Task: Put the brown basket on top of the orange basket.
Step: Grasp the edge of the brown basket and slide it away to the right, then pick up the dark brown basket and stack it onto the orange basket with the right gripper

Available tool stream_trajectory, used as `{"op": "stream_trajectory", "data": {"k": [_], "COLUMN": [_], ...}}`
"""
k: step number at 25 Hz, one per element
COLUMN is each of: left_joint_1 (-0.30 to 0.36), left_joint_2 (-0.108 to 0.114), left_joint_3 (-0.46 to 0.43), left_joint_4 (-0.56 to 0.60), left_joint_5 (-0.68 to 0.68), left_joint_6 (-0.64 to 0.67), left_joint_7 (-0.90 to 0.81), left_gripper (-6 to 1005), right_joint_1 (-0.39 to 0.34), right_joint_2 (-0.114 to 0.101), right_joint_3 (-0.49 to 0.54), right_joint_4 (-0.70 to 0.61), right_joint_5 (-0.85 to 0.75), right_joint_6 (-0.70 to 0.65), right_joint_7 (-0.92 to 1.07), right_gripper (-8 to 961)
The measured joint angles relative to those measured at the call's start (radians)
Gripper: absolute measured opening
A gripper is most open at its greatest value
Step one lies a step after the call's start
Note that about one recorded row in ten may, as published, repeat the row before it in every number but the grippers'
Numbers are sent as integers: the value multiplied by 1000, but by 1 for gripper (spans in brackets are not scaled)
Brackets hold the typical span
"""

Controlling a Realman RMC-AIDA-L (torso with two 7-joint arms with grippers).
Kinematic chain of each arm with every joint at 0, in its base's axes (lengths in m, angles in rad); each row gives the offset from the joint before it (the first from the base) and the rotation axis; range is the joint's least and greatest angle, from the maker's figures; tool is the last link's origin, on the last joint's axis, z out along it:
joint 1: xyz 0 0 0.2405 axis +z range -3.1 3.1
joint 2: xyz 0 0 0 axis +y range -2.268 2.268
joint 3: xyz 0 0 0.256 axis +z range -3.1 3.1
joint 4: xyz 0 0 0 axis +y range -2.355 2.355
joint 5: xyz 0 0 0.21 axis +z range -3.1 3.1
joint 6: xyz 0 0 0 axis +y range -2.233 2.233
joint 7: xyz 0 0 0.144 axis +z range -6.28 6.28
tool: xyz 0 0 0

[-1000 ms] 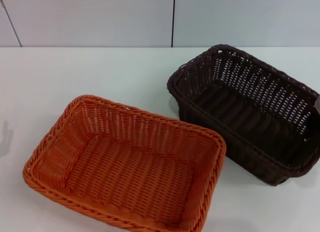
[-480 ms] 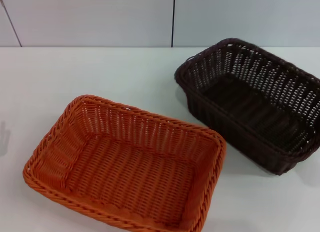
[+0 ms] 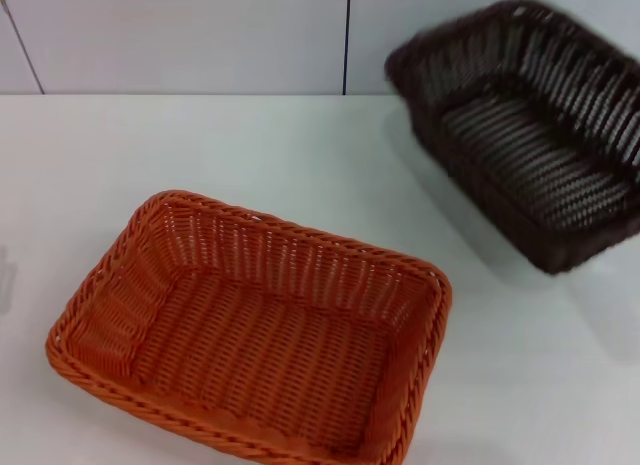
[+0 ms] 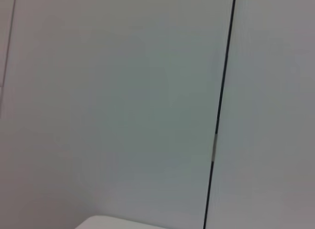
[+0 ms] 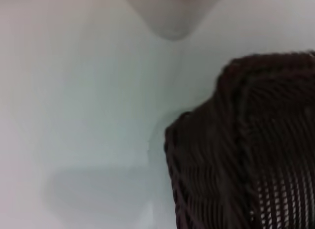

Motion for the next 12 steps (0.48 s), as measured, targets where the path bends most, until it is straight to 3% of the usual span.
{"op": "stream_trajectory", "data": {"k": [12], "left_joint_1": [19], "left_joint_2": [0], "left_joint_3": [-15], "left_joint_4": [2], "left_joint_5": [0], "left_joint_6": [45], "left_joint_7": [-25], "left_gripper": [722], "right_joint_1": [40], "right_joint_2": [0], "right_joint_3": [-23], "right_joint_4": [-115], "right_joint_5": [44], "right_joint_6": [12], "right_joint_7": [5], "right_gripper": [193]}}
